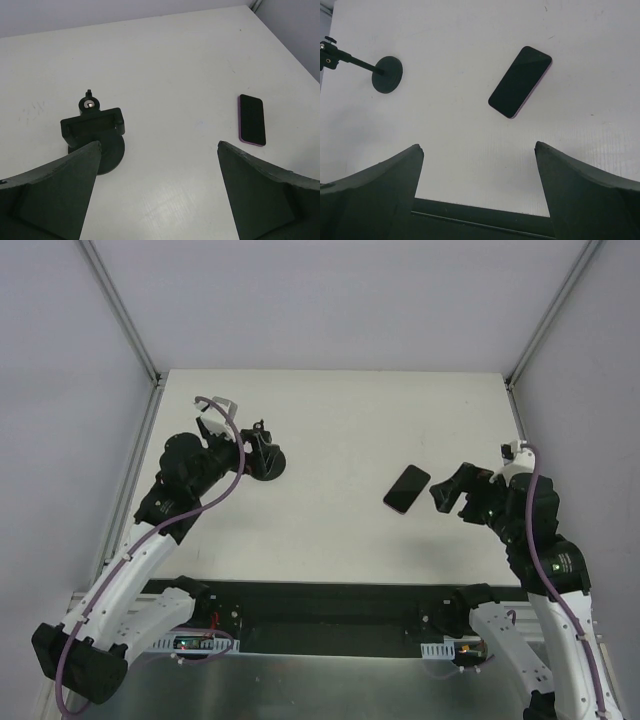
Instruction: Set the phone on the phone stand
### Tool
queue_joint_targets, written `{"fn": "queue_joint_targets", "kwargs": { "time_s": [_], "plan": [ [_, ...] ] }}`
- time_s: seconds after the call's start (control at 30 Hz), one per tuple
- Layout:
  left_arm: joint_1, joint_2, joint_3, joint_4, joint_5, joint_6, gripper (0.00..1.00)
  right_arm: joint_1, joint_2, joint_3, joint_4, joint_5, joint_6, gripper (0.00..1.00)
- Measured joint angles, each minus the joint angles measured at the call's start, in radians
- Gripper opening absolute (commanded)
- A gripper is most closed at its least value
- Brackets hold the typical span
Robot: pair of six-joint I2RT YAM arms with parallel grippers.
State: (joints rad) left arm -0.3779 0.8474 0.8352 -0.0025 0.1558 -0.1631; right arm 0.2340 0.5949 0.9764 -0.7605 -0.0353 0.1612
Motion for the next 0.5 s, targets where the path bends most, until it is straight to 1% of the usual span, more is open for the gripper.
{"fn": "queue_joint_targets", "kwargs": {
  "time_s": [0.17,0.3,0.33,0.5],
  "plan": [
    [0.000,0.083,0.026,-0.024,-0.006,-0.014,0.99,0.000,-0.053,-0.006,0.014,-0.028,0.007,0.96],
    [0.044,0.151,0.061,-0.059,0.014,-0.066,0.99,0.000,-0.091,0.000,0.014,-0.057,0.008,0.96],
    [0.066,0.170,0.068,-0.060,0.039,-0.092,0.99,0.000,-0.090,0.002,0.016,-0.061,0.010,0.96],
    [0.304,0.280,0.077,-0.037,0.206,-0.251,0.99,0.000,-0.095,-0.002,0.014,-0.091,0.024,0.96]
  ]
}}
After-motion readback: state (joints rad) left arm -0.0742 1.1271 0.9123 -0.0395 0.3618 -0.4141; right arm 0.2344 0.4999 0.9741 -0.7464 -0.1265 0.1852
